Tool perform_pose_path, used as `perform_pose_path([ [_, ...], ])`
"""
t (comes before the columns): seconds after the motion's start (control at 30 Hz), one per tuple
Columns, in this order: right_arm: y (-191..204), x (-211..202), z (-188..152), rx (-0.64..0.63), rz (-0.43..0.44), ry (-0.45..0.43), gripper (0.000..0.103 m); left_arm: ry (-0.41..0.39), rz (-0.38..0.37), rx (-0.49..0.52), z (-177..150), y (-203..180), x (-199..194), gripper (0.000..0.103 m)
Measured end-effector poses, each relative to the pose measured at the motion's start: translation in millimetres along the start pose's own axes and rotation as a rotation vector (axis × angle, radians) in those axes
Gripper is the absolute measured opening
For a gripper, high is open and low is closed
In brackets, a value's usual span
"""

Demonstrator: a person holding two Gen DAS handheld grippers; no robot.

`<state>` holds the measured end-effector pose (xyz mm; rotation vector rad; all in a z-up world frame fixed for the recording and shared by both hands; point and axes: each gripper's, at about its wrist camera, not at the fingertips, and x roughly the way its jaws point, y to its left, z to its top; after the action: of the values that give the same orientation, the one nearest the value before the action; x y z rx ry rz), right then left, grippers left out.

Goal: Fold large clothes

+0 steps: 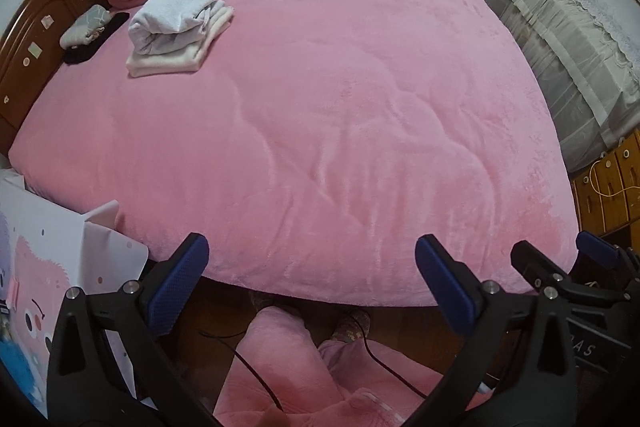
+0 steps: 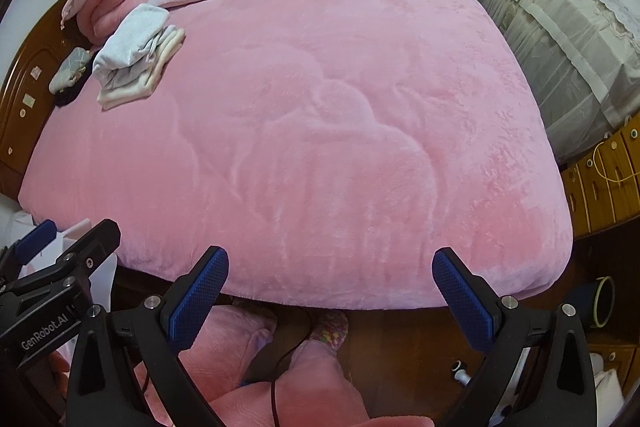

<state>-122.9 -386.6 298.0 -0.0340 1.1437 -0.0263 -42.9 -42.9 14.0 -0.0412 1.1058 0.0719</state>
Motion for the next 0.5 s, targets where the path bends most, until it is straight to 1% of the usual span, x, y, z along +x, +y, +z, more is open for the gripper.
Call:
perform_pose_path([
  [0.17, 0.2, -4.3, 2.9, -0.004, -0.02, -0.017, 0.103, -0.011, 0.002, 0.014, 4.8, -3.9, 0.3, 0.102],
  [0.3, 0.8, -9.1, 5.7, -0.011, -0.034, -0.04, 0.103, -0.011, 0.004, 0.016, 8.0, -4.5, 1.8, 0.102],
  [0.5, 5.9, -10.5, 8.0, -0.014, -0.042, -0.049, 0.103, -0.004, 0.002, 0.027, 13.7, -3.9, 4.8, 0.102],
])
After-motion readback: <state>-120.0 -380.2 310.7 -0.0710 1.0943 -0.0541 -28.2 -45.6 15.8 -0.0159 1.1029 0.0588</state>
